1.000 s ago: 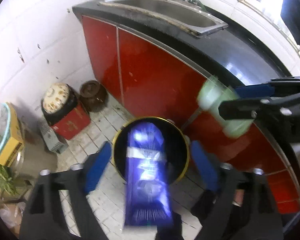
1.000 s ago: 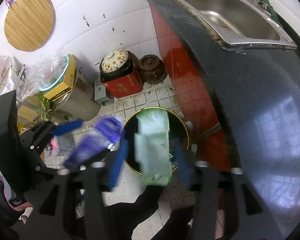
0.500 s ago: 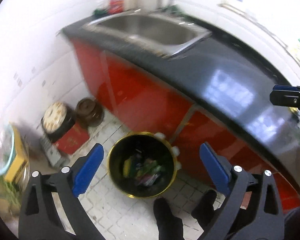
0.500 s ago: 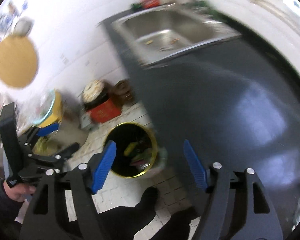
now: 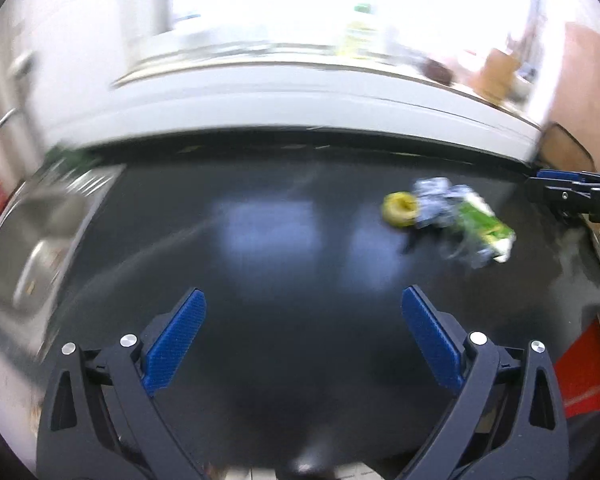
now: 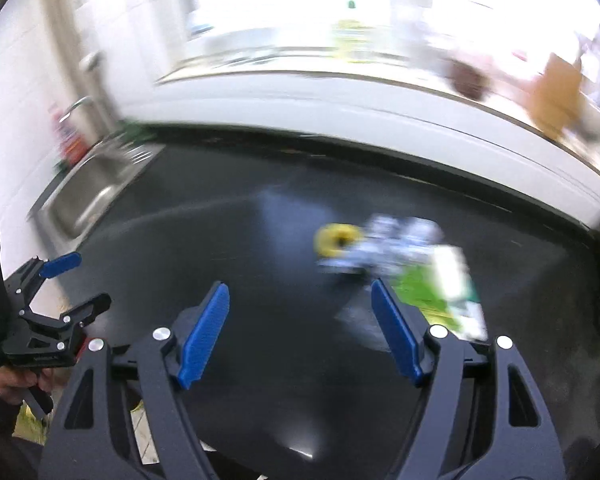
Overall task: Collect trash
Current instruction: 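Move both tools back toward the foil and yellow tape roll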
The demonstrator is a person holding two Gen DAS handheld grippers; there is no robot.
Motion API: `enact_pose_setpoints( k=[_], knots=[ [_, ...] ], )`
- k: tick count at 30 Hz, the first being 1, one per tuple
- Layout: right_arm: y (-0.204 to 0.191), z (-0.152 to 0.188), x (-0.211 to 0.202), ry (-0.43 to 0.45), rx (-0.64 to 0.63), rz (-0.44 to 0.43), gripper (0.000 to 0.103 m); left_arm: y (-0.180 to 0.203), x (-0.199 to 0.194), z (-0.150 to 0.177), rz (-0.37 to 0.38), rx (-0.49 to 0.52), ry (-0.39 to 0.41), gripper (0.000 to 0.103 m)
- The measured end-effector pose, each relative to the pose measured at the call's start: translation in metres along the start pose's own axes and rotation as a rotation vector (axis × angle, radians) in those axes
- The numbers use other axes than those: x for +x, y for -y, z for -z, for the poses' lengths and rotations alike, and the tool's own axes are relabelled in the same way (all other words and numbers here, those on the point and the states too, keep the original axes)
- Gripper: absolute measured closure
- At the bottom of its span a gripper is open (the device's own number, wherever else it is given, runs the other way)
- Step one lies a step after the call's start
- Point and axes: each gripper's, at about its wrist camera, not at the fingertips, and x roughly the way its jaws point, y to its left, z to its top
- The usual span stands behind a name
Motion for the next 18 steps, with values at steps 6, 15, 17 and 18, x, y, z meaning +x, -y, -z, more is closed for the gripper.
enact_pose_setpoints(
  k=[6,15,17,18],
  knots=[
    [0.093,0.010,-0.006,0.007,0.108,0.063,0.032,0.077,0.054,-0.037,0.062,0.138,-0.023,0.007],
    [0.143,0.008,0.027,-0.049,0.123,0.052,0.033,0.093,0.127,-0.049,0.013,0.187,-0.082,0.008],
    [0.153,0.008,0.038,-0.067,0.110,0.049,0.033,0.090,0.141,-0.049,0.004,0.200,-0.088,0.008],
    [0.157,0.009,0.045,-0.078,0.103,0.047,0.033,0.090,0.151,-0.049,-0.006,0.213,-0.096,0.008]
  ],
)
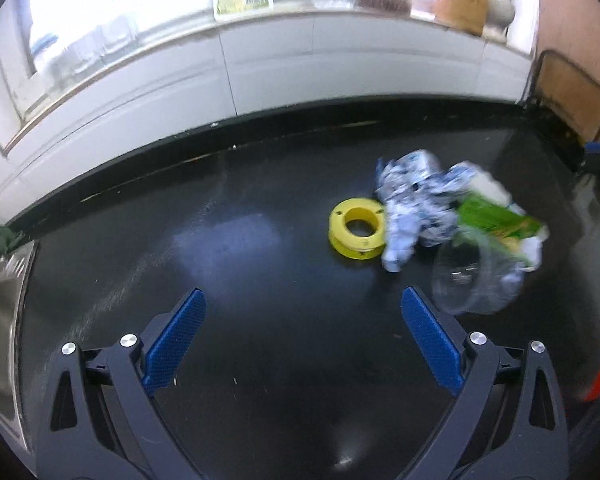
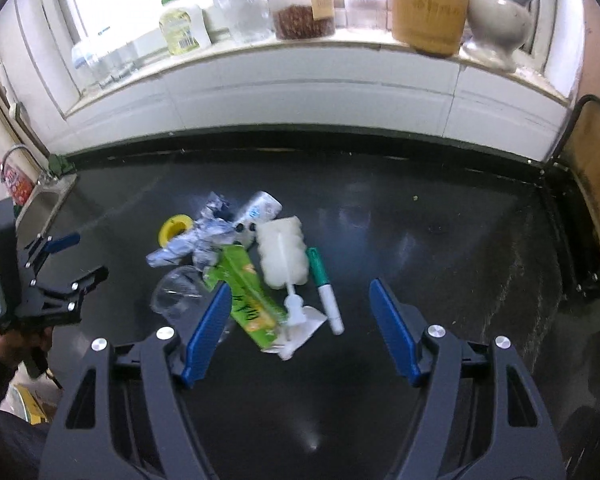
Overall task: Collect trash
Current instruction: 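Move both tools back toward the foil and yellow tape roll, then grasp the yellow tape roll with left tool while right tool grasps the green marker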
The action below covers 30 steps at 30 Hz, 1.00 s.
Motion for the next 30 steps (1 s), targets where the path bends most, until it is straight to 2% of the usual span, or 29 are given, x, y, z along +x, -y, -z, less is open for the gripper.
enact_pose_setpoints(
  k=[2,6,13,17,20,22,23,24,25,27,30],
  knots=[
    [0.007,-0.001,0.016,-0.028,-0.010,-0.009,0.033,-0.001,0.025,-0.001,-0.021,0.035,-0.033,0.008],
    [0.021,0.000,0.050,-0.096,-0.030,0.000,0.033,0.002,0.065,-0.006,0.005,0.060,-0.097,0.008],
    [0.025,0.001,0.108,-0.210,-0.100,-0.004,0.033,0.017,0.096,-0.034,0.079,0.093,-0.092,0.008],
    [0.024,0.001,0.131,-0.256,-0.126,-0.005,0.043,0.026,0.109,-0.044,0.119,0.116,-0.091,0.008],
    [0.023,0.000,0.136,-0.249,-0.158,-0.001,0.049,0.030,0.116,-0.051,0.142,0.121,-0.087,0.008],
    [0.022,-0.001,0.135,-0.236,-0.162,-0.017,0.062,0.031,0.118,-0.055,0.160,0.124,-0.081,0.014],
    [0.021,0.000,0.135,-0.233,-0.166,-0.014,0.073,0.031,0.118,-0.057,0.163,0.120,-0.076,0.018],
    [0.021,0.001,0.135,-0.232,-0.169,-0.018,0.086,0.031,0.118,-0.059,0.164,0.124,-0.072,0.031],
    [0.021,0.001,0.134,-0.235,-0.162,-0.024,0.088,0.032,0.116,-0.061,0.163,0.128,-0.069,0.049],
    [0.024,0.000,0.133,-0.234,-0.136,-0.038,0.088,0.030,0.116,-0.065,0.158,0.121,-0.098,0.048],
    [0.029,-0.002,0.126,-0.217,-0.111,-0.033,0.088,0.025,0.104,-0.059,0.157,0.085,-0.099,0.049]
  ],
)
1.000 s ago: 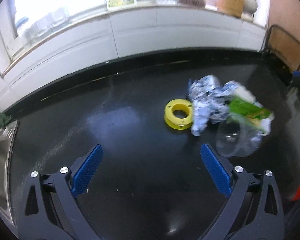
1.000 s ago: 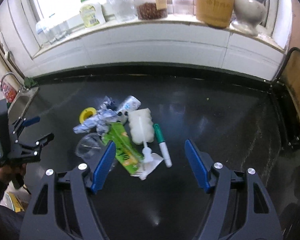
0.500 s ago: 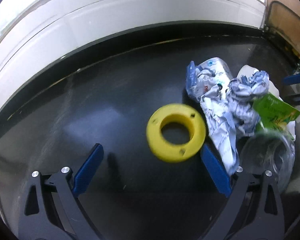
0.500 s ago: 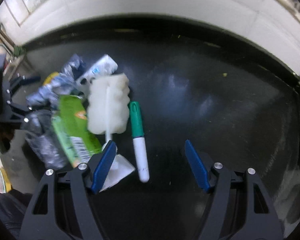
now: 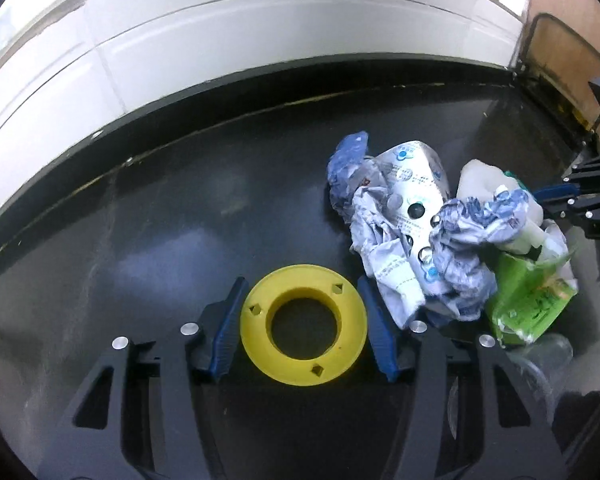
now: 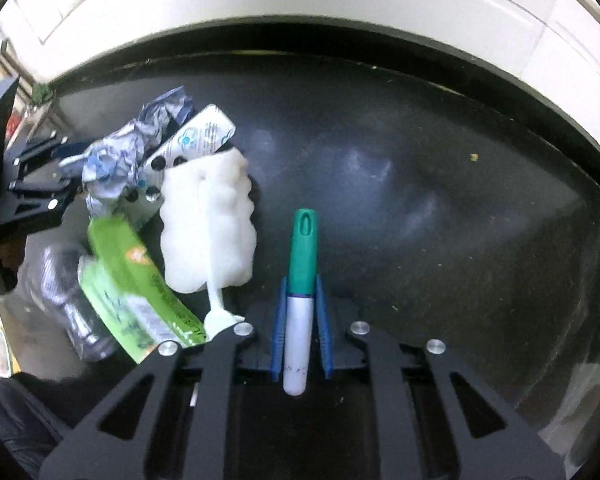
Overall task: Collect trash
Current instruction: 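Grasp the yellow tape roll with left tool while right tool grasps the green marker, then carry tape roll and marker over the bin and open both tools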
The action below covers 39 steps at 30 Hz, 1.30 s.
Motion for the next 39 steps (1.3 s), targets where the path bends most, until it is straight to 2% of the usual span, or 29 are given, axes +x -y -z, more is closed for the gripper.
enact_pose_setpoints(
  k=[13,24,27,31,36,39],
  knots=[
    [-0.004,-0.001,-0.068,0.142,0.067,0.048,0.088,-0.020,-0.078,0.042,-0.071,-0.137,0.054,0.049],
    [-0.051,0.011,-0.104,0.187,0.023,0.051,0.088,-0.010,-0.119,0.066,-0.091,-0.164,0.089,0.048],
    [-0.081,0.004,-0.112,0.206,-0.026,0.026,0.088,-0.014,-0.137,0.075,-0.115,-0.200,0.108,0.049],
    [-0.133,-0.010,-0.114,0.222,-0.109,-0.036,0.088,-0.028,-0.171,0.099,-0.189,-0.265,0.125,0.049],
    [-0.237,-0.024,-0.110,0.218,-0.274,-0.171,0.088,-0.058,-0.225,0.148,-0.295,-0.382,0.140,0.048],
    [-0.307,-0.024,-0.107,0.203,-0.391,-0.251,0.088,-0.079,-0.263,0.192,-0.374,-0.483,0.144,0.048]
  ],
)
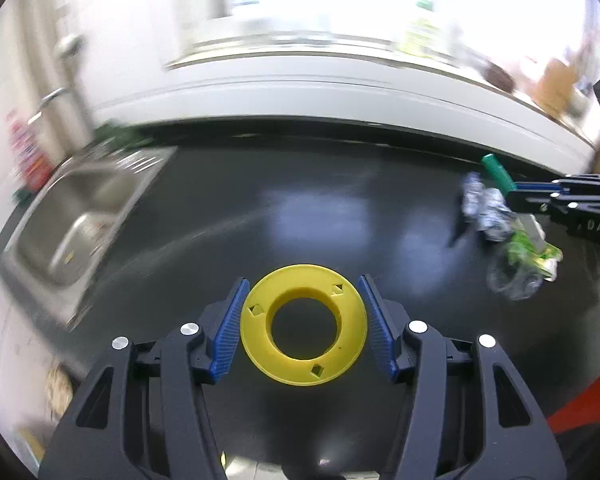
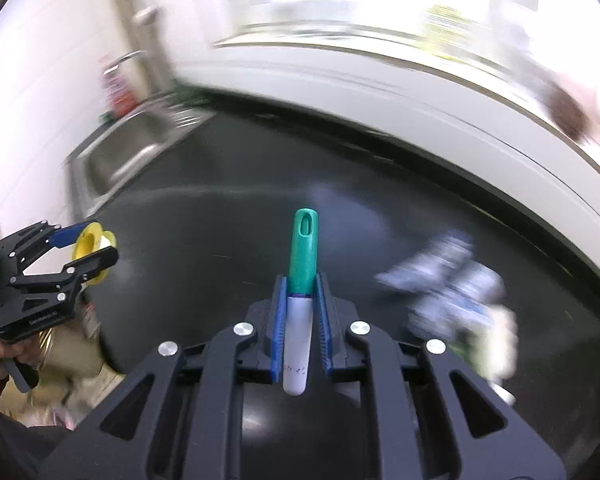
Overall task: Collect trash
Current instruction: 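Carry tape roll and marker over the bin and open both tools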
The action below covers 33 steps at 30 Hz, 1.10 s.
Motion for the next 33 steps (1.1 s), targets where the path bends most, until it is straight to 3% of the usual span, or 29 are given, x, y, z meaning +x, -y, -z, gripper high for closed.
enact_pose_setpoints(
  k=[5,10,12,17,23,33],
  knots=[
    [-0.119,-0.027,0.032,-0.032,-0.177,-0.162,0.088,-0.070,-0.040,0.046,-0.150,-0.117,-0.008,0.048],
    [-0.226,-0.028,0.056,-0.089,-0.307,-0.307,0.088,-0.140,-0.075,0.110,-0.269,-0.280,-0.048,0.048],
    [-0.275,-0.022,0.068,-0.127,-0.369,-0.366,0.088,-0.158,-0.085,0.131,-0.293,-0.332,-0.066,0.048],
    [-0.353,-0.001,0.095,-0.214,-0.449,-0.430,0.088,-0.207,-0.102,0.191,-0.309,-0.470,-0.100,0.048],
    [-0.406,0.015,0.131,-0.302,-0.466,-0.430,0.088,-0.242,-0.092,0.237,-0.285,-0.545,-0.120,0.048],
    [-0.436,0.029,0.164,-0.354,-0.509,-0.362,0.088,-0.266,-0.059,0.261,-0.228,-0.529,-0.128,0.048]
  ],
)
